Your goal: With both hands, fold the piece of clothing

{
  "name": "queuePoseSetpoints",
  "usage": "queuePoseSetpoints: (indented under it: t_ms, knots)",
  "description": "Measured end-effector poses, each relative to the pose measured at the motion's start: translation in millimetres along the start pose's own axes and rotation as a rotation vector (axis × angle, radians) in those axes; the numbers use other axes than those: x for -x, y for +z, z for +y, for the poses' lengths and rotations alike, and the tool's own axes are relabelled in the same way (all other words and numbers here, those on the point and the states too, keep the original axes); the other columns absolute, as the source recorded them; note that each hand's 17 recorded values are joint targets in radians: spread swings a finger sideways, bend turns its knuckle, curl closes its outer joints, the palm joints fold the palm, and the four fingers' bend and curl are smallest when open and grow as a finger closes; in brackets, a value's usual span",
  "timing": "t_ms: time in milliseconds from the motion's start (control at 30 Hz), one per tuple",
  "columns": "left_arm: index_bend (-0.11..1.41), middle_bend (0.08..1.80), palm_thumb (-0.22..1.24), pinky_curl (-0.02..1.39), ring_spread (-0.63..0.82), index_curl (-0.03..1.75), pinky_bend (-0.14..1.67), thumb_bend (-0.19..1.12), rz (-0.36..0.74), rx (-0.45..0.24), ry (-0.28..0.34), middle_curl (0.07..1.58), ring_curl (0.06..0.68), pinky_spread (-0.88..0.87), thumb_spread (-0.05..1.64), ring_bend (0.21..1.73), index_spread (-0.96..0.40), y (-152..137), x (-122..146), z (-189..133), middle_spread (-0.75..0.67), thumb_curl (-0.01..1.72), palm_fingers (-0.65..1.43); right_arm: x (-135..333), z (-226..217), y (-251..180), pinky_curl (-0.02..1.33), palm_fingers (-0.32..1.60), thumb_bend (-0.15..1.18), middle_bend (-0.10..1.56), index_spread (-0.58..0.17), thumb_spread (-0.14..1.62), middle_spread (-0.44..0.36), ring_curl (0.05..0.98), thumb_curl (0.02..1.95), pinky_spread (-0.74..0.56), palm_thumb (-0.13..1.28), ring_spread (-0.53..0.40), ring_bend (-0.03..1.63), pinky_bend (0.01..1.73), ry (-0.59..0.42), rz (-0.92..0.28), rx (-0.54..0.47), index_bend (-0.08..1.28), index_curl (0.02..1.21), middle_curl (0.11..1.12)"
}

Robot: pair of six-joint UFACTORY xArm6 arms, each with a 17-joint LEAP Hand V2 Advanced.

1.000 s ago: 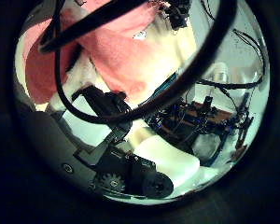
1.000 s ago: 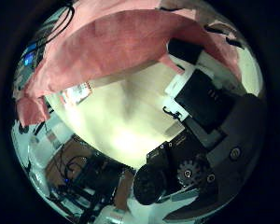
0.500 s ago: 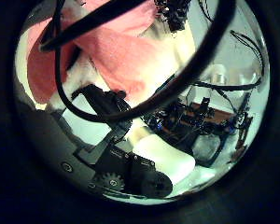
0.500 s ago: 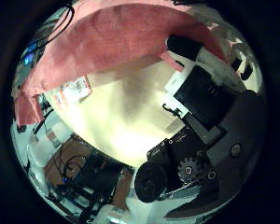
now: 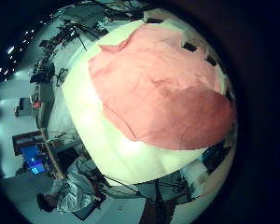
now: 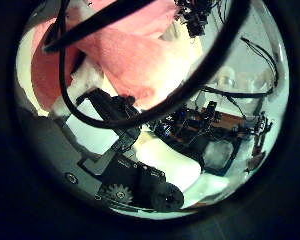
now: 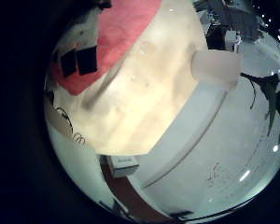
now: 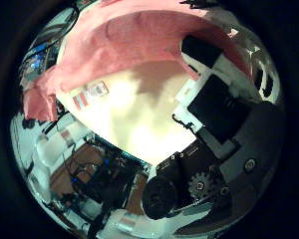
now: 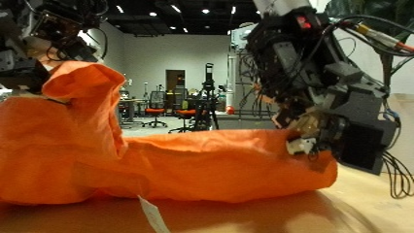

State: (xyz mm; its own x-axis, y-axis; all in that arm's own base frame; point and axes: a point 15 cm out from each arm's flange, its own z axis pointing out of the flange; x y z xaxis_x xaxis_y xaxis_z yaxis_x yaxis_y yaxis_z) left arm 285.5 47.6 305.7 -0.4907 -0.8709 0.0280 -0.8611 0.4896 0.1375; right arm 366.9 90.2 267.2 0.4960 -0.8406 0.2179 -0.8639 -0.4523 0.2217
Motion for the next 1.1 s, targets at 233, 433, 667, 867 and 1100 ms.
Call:
queuePoseSetpoints:
  t_ms: [233, 433, 667, 867, 1100]
  knots:
    - [1.12, 0.57, 0.76, 0.16, -0.19, 0.61, 0.18, -0.01, 0.025, -0.010, -0.072, 0.61, 0.208, 0.02, 1.27, 0.53, -0.50, -13.2, 36.0, -17.9, -0.43, 0.46, 0.51, -16.4, -41.9, -52.2, 0.77, 1.08, -0.01, 1.23, -0.333, 1.05, -0.169, 0.729, 0.77, -0.24, 1.13, -0.237, 1.32, 1.30, 0.037, 0.010, -0.119, 0.94, 1.03, 0.86]
    - [1.19, 0.35, 0.76, 0.18, -0.15, 0.63, 0.20, -0.01, 0.095, -0.064, -0.146, 0.57, 0.221, 0.05, 1.27, 0.55, -0.50, -16.2, 65.5, -50.1, -0.32, 0.46, 0.41, -33.5, -106.4, -73.1, 0.78, 1.08, -0.01, 1.23, -0.326, 1.04, -0.166, 0.735, 0.80, -0.24, 1.13, -0.234, 1.32, 1.28, 0.066, 0.009, -0.156, 0.94, 1.03, 0.86]
    - [1.27, 0.16, 0.77, 0.20, -0.04, 0.65, 0.18, -0.01, 0.109, -0.131, -0.193, 0.47, 0.208, 0.14, 1.28, 0.49, -0.49, -11.5, 94.3, -79.1, -0.19, 0.46, 0.32, -38.9, -154.0, -72.2, 0.81, 1.07, -0.01, 1.23, -0.321, 1.04, -0.164, 0.740, 0.82, -0.25, 1.12, -0.233, 1.32, 1.27, 0.084, 0.009, -0.168, 0.94, 1.04, 0.86]
    - [1.29, 0.19, 0.78, 0.20, 0.02, 0.64, 0.17, -0.01, 0.057, -0.232, -0.283, 0.44, 0.206, 0.18, 1.29, 0.46, -0.48, -8.0, 128.5, -106.3, -0.15, 0.45, 0.33, -34.6, -182.4, -49.3, 0.83, 1.07, -0.01, 1.24, -0.318, 1.05, -0.163, 0.743, 0.83, -0.25, 1.11, -0.233, 1.32, 1.25, 0.099, 0.008, -0.151, 0.94, 1.04, 0.86]
    - [1.20, 0.32, 0.78, 0.18, 0.00, 0.61, 0.15, -0.01, 0.048, -0.264, -0.397, 0.47, 0.210, 0.19, 1.28, 0.47, -0.47, 19.7, 159.2, -128.3, -0.19, 0.46, 0.38, -32.4, -217.7, -12.8, 0.85, 1.05, -0.03, 1.22, -0.323, 1.18, -0.161, 0.744, 0.73, -0.26, 0.88, -0.239, 1.32, 1.22, 0.139, 0.007, -0.177, 0.92, 1.04, 0.85]
